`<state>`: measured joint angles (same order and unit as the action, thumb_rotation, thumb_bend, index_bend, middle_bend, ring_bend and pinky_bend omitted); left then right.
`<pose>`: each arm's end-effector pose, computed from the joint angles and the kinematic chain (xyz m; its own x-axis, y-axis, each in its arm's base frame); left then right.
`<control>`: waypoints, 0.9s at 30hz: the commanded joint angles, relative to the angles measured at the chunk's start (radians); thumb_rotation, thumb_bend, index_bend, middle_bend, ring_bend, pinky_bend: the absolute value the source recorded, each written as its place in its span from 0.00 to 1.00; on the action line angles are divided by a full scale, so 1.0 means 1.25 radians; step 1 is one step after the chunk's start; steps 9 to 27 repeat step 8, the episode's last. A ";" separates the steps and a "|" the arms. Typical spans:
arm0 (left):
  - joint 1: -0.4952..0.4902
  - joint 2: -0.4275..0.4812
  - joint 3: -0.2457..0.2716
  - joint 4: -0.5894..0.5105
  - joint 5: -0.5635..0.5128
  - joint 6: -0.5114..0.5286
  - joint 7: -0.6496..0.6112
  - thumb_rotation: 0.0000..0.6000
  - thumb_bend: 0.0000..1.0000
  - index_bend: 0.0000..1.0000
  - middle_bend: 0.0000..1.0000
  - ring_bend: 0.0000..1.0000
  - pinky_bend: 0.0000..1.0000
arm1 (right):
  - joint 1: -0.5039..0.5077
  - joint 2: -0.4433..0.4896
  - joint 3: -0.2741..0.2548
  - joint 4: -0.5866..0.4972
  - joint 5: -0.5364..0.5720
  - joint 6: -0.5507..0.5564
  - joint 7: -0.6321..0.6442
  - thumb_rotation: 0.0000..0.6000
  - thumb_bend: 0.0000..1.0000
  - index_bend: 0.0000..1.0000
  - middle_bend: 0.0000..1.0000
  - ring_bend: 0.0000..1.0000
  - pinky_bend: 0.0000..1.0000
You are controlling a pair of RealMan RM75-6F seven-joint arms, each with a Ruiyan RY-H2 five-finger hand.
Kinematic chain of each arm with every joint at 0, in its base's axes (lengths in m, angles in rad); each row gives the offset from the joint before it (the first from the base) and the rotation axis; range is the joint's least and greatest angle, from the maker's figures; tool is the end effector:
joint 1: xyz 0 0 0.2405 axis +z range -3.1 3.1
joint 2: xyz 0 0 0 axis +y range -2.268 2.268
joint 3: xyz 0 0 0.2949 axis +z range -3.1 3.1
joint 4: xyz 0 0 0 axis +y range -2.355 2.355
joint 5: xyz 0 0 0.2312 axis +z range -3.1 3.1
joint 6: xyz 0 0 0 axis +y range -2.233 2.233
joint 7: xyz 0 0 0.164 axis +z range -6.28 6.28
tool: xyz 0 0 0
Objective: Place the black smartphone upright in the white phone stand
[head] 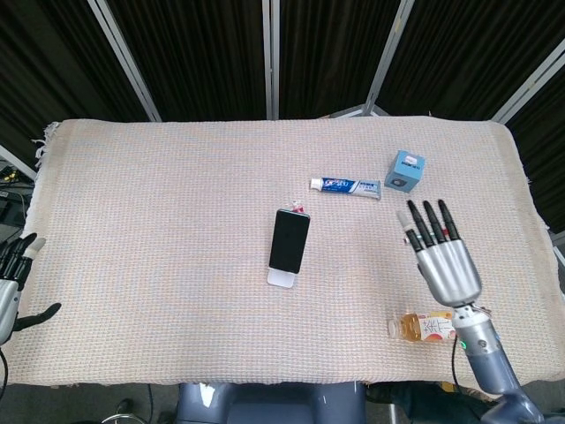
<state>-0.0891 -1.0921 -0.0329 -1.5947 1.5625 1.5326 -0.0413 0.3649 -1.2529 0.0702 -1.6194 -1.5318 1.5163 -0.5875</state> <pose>-0.3480 0.2034 0.1685 0.4004 -0.0308 0.9158 0.9129 -0.0738 -0.4016 -0.2593 -0.2918 0.1144 0.7068 0.2629 0.6567 -0.6265 -0.1984 0.7537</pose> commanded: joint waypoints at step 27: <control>0.008 -0.011 0.013 0.013 0.042 0.032 -0.007 1.00 0.00 0.00 0.00 0.00 0.00 | -0.139 0.033 -0.056 -0.025 0.069 0.065 0.191 1.00 0.00 0.00 0.00 0.00 0.00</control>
